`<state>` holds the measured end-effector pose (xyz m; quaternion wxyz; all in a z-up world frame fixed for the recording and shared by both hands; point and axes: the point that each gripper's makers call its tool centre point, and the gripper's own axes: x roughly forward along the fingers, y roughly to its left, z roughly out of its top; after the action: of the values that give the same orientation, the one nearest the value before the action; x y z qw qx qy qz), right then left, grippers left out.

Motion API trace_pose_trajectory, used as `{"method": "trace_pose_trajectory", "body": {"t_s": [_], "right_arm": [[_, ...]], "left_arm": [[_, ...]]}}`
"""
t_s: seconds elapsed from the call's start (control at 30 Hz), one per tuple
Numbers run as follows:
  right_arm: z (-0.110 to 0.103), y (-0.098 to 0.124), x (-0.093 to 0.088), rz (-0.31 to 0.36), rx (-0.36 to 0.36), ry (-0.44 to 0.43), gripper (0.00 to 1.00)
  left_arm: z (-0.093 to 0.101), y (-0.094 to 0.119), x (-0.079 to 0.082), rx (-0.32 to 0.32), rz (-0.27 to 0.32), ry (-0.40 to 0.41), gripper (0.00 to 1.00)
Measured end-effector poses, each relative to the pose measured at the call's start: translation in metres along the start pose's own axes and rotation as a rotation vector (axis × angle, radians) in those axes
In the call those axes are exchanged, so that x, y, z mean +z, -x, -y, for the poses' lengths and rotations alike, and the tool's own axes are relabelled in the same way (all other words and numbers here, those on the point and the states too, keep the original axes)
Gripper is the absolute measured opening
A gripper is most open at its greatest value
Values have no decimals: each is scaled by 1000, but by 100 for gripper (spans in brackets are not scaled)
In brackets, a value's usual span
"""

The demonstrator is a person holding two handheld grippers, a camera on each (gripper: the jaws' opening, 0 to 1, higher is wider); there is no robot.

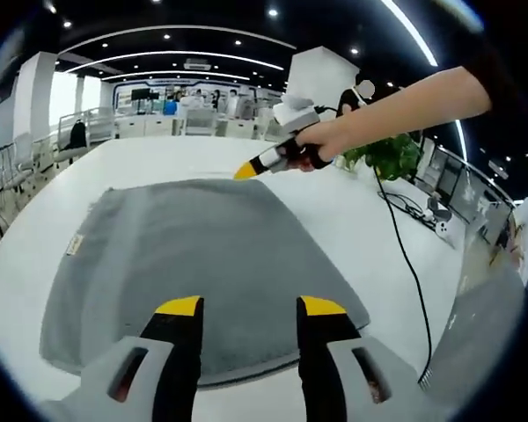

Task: Fold the towel on the table until its edges align and the towel forms a compact rectangular stack.

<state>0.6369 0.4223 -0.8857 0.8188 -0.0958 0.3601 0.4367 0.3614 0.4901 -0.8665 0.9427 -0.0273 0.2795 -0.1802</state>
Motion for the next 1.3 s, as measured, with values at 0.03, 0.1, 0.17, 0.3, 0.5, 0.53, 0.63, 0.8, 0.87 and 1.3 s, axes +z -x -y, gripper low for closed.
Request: {"method": "trace_pose_trajectory", "body": {"t_s": [0.03, 0.1, 0.17, 0.3, 0.5, 0.53, 0.63, 0.8, 0.87, 1.3], "right_arm": [[2, 2, -2, 0, -3, -8, 34], [5, 5, -4, -1, -8, -13, 34], [10, 8, -7, -5, -14, -12, 34], [17, 14, -12, -8, -27, -21, 34], [25, 21, -22, -14, -38, -40, 33], [27, 21, -24, -15, -40, -44, 33], [32, 22, -27, -13, -45, -59, 33], [37, 22, -28, -7, -48, -80, 32], [38, 22, -28, -3, -48, -87, 32], [34, 13, -38, -10, -40, -117, 27]], "left_arm": [[3, -1, -2, -8, -6, -3, 44], [9, -2, -5, -21, -20, -15, 44], [16, -4, -9, -35, -35, -33, 44], [30, -7, -12, -64, -53, -40, 43], [53, -13, -16, -130, -72, -74, 40], [58, -15, -16, -145, -75, -79, 39], [68, -19, -18, -178, -82, -93, 36], [85, -24, -21, -235, -97, -126, 30], [90, -25, -22, -254, -101, -136, 28], [111, -30, -40, -333, -158, -248, 23]]}}
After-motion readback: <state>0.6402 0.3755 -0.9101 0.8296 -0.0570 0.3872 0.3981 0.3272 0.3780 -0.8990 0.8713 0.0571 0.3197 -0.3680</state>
